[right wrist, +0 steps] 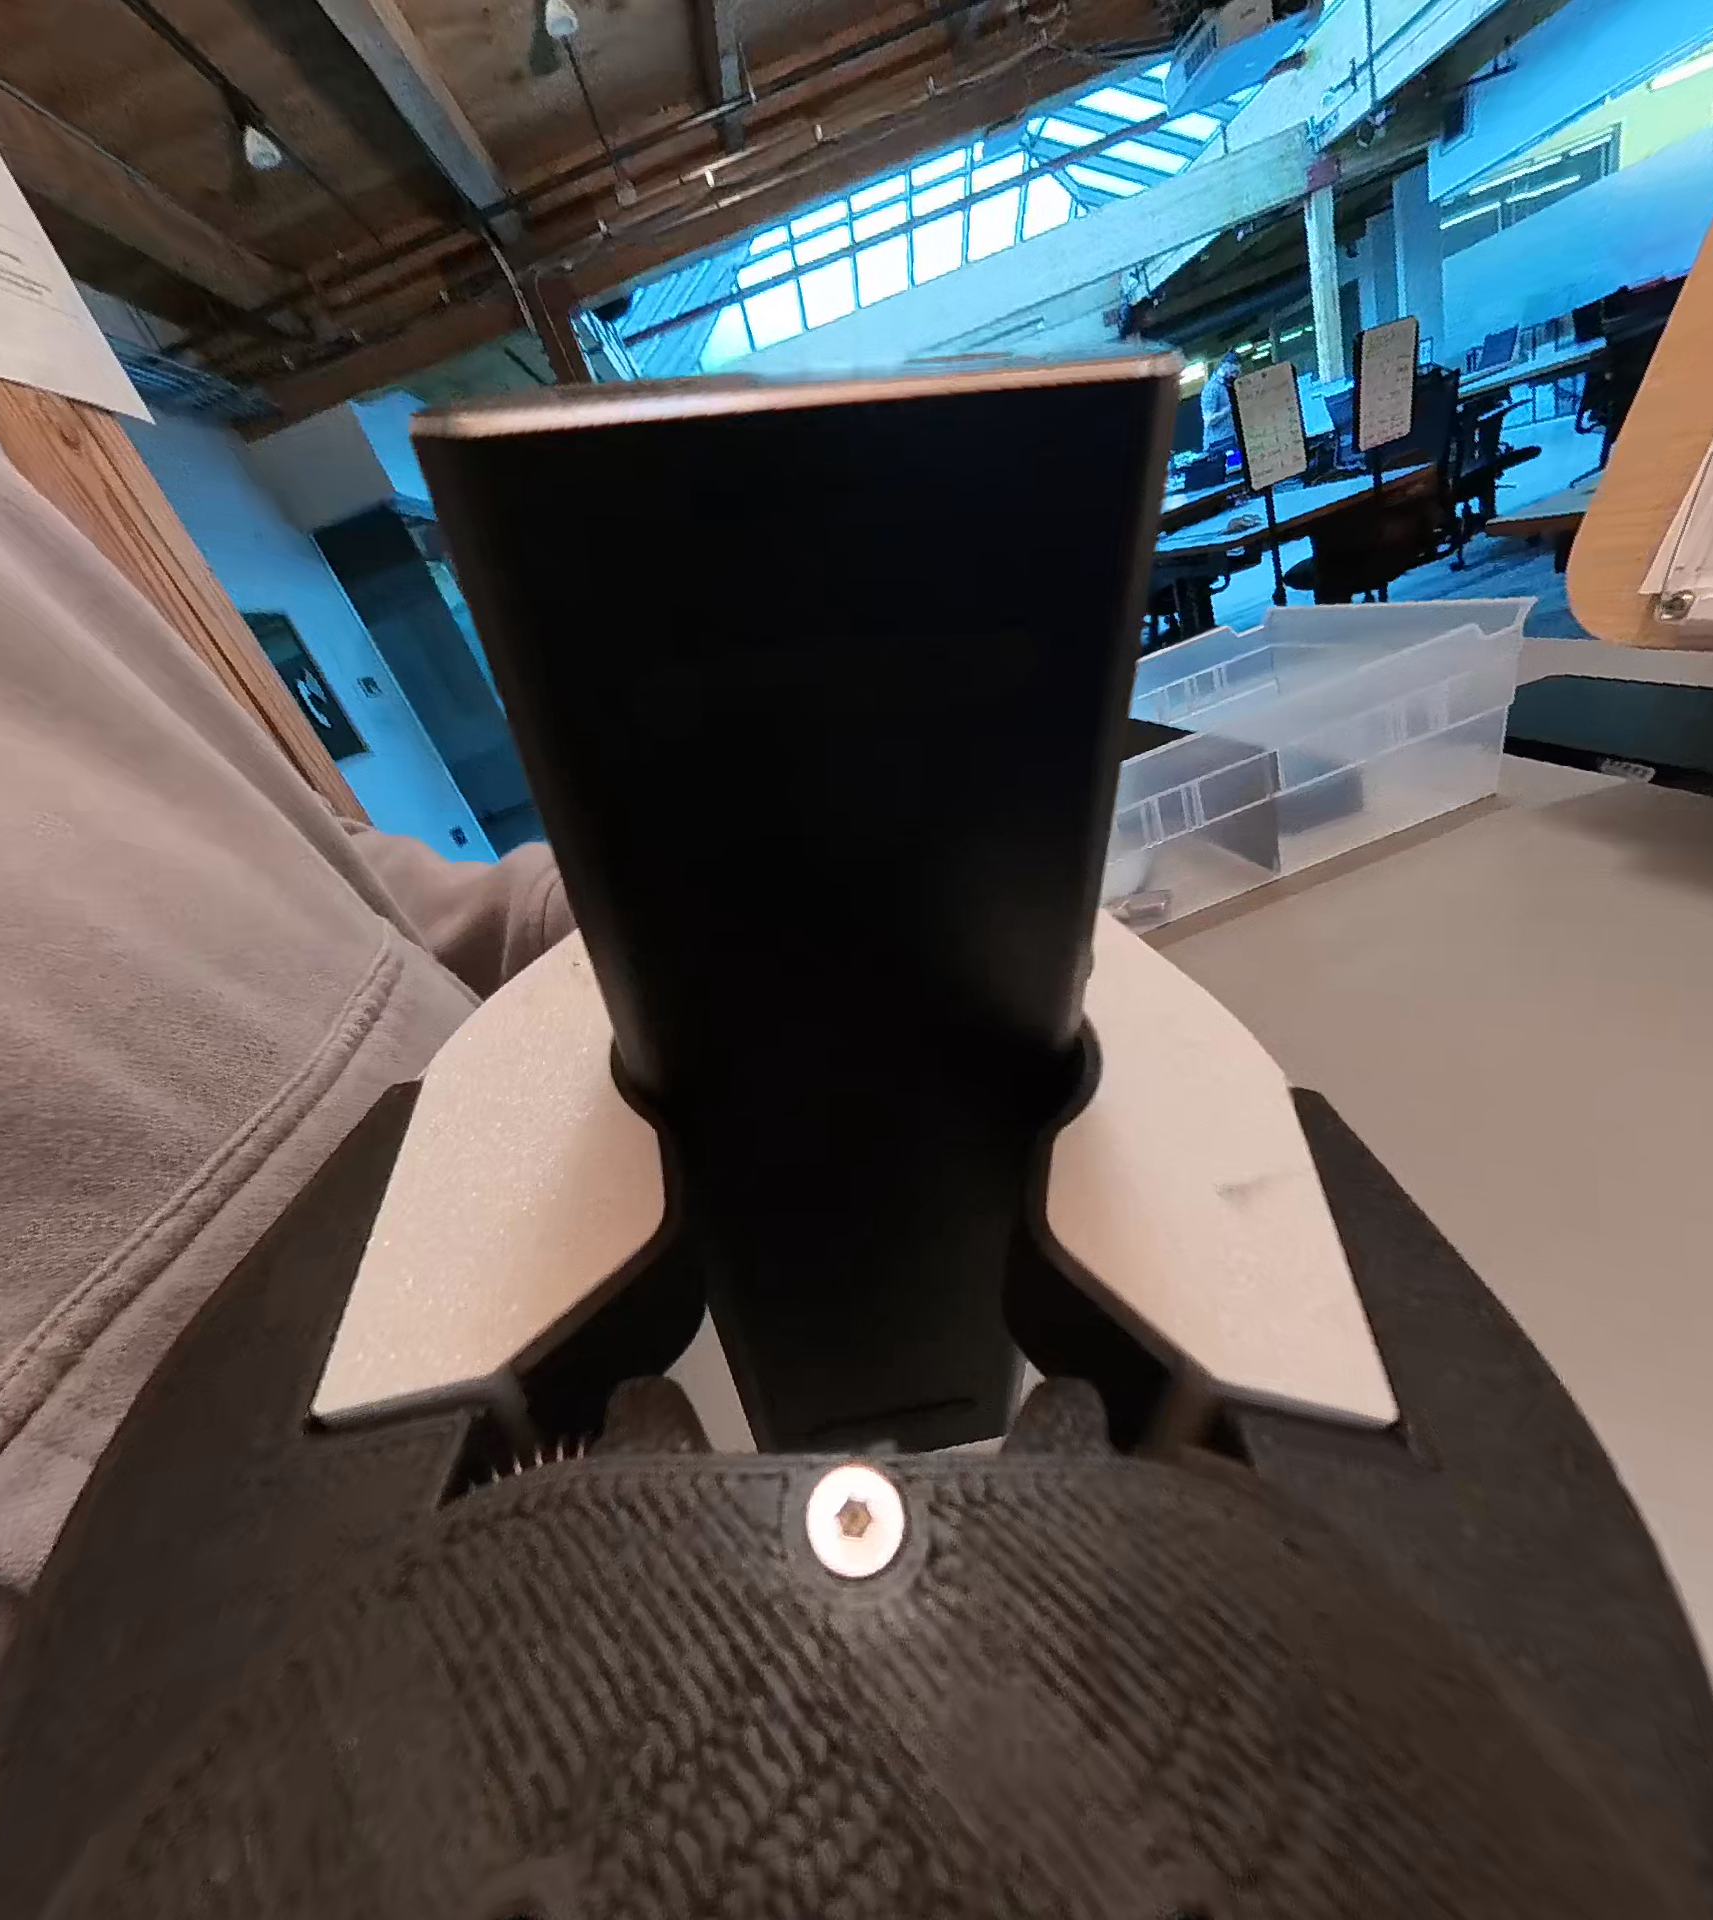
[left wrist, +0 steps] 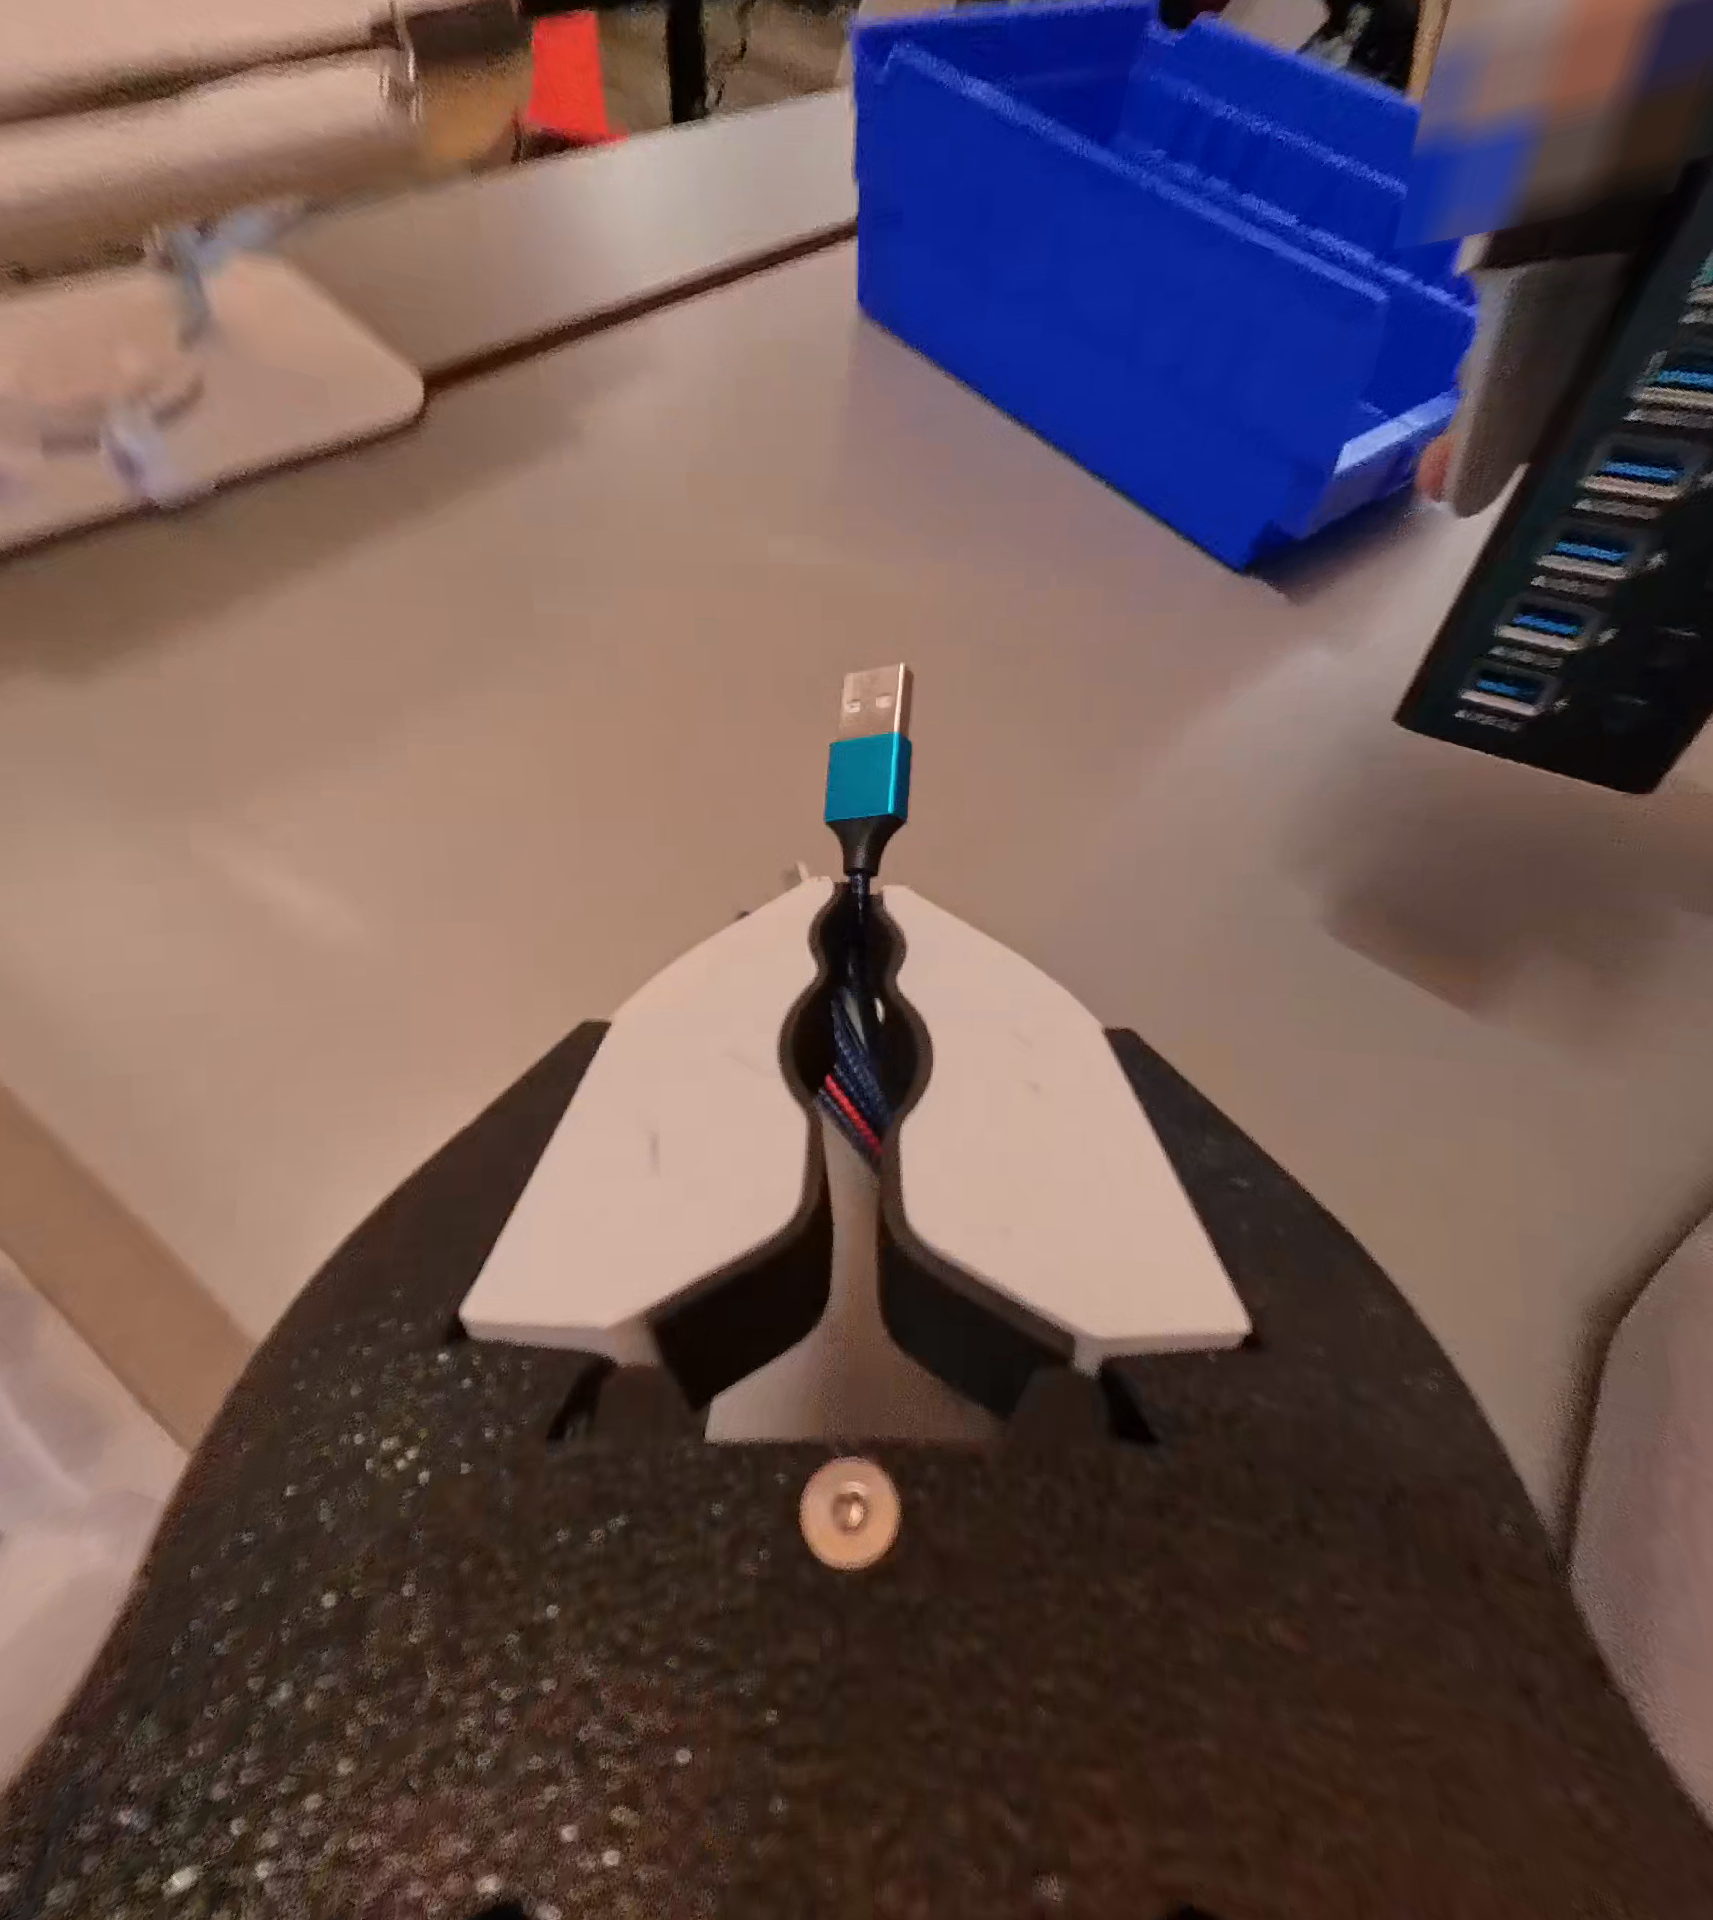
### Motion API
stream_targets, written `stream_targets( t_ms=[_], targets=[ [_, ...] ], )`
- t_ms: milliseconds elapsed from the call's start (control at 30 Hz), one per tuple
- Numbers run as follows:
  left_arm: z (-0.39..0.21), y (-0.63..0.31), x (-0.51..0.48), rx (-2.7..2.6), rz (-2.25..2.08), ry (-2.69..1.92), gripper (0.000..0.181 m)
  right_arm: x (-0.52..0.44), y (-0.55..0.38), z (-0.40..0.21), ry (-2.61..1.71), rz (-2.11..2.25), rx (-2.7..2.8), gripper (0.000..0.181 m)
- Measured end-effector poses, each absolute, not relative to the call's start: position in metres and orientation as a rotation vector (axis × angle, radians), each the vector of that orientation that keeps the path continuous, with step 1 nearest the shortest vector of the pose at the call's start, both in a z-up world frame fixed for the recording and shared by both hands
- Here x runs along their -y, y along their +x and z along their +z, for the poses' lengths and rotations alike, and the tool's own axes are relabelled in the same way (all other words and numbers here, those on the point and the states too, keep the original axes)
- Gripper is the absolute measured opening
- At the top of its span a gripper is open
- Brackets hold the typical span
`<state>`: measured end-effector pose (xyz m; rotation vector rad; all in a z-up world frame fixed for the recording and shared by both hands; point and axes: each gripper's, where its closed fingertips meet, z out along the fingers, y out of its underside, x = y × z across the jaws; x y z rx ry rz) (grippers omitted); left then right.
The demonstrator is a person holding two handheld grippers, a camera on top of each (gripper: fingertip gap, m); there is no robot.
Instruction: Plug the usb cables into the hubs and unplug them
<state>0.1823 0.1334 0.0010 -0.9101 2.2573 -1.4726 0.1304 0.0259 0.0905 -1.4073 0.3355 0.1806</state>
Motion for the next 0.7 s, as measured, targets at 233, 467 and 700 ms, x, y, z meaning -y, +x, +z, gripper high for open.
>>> stream_targets(
  t_ms=[233,467,700],
  targets=[
    [0.041,0.176,-0.121,-2.163,-1.732,-0.556,0.002,-0.030,0.129,0.093,-1.441,0.137,-0.317,0.074],
    [0.049,0.157,-0.107,-2.297,-1.700,-0.447,0.002,-0.035,0.127,0.081,-1.505,0.107,-0.323,0.074],
    [0.076,0.147,-0.081,-2.499,-1.139,-0.168,0.002,-0.036,0.128,0.075,-1.521,0.109,-0.322,0.074]
  ],
)
